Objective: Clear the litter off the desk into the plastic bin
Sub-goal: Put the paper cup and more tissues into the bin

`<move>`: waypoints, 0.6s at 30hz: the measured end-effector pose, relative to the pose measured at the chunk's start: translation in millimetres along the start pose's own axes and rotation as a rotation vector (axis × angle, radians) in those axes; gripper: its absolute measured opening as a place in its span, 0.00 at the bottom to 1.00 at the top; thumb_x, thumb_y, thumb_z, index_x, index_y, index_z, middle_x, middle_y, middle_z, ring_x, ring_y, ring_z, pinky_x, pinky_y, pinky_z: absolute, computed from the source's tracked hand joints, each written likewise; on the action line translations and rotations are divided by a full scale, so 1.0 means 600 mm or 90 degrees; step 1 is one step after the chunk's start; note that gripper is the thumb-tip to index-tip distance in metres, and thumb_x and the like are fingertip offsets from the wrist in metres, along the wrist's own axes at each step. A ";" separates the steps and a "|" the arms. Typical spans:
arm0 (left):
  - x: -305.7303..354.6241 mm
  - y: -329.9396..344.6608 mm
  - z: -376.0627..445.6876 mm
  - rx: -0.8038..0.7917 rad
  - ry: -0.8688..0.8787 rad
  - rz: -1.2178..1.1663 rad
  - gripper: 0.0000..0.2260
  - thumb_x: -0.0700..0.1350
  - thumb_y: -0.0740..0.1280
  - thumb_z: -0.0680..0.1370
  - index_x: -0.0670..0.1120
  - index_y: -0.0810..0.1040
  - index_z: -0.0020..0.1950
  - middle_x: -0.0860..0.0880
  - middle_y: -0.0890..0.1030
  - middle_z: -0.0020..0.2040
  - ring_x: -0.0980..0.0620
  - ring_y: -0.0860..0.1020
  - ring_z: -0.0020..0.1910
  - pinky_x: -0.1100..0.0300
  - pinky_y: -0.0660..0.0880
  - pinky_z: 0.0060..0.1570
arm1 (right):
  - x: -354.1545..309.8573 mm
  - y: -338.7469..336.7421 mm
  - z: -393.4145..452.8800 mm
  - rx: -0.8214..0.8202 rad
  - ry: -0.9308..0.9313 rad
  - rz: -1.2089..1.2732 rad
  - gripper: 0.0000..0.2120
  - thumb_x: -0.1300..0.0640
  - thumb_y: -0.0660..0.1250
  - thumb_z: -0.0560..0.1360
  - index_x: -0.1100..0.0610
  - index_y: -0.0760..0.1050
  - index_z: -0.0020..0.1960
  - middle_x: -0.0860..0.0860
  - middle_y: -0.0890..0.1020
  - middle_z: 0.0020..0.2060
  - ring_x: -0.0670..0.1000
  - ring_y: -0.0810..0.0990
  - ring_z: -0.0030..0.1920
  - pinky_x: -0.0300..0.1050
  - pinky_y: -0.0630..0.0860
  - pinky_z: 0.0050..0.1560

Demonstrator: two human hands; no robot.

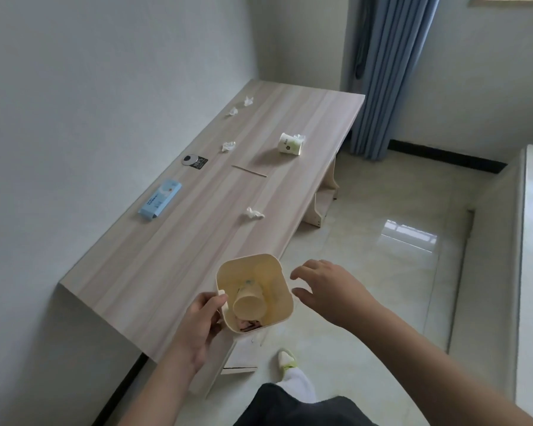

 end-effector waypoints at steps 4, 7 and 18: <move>0.021 -0.004 0.045 0.017 0.011 -0.019 0.06 0.43 0.71 0.74 0.44 0.75 0.47 0.54 0.72 0.26 0.53 0.70 0.30 0.56 0.70 0.36 | 0.020 0.001 0.045 -0.005 0.039 -0.029 0.16 0.45 0.58 0.79 0.50 0.73 0.63 0.49 0.78 0.57 0.53 0.75 0.57 0.47 0.72 0.53; 0.048 -0.004 0.085 0.021 0.026 -0.027 0.06 0.43 0.70 0.74 0.44 0.76 0.46 0.53 0.75 0.28 0.54 0.73 0.29 0.57 0.72 0.36 | 0.026 -0.004 0.097 -0.013 0.043 -0.069 0.17 0.45 0.57 0.79 0.50 0.73 0.63 0.49 0.78 0.57 0.53 0.75 0.57 0.47 0.72 0.54; 0.098 -0.061 0.187 0.111 0.024 -0.148 0.05 0.42 0.69 0.74 0.45 0.73 0.43 0.56 0.71 0.24 0.58 0.69 0.27 0.58 0.67 0.34 | 0.004 0.013 0.259 -0.025 -0.044 -0.259 0.17 0.47 0.51 0.80 0.52 0.72 0.61 0.49 0.75 0.58 0.53 0.74 0.56 0.47 0.69 0.56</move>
Point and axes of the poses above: each hand's wrist, its own z-axis towards the middle knuckle, its own y-axis out of the palm, x = y × z, the point moved 9 cm from there along z, towards the middle knuckle
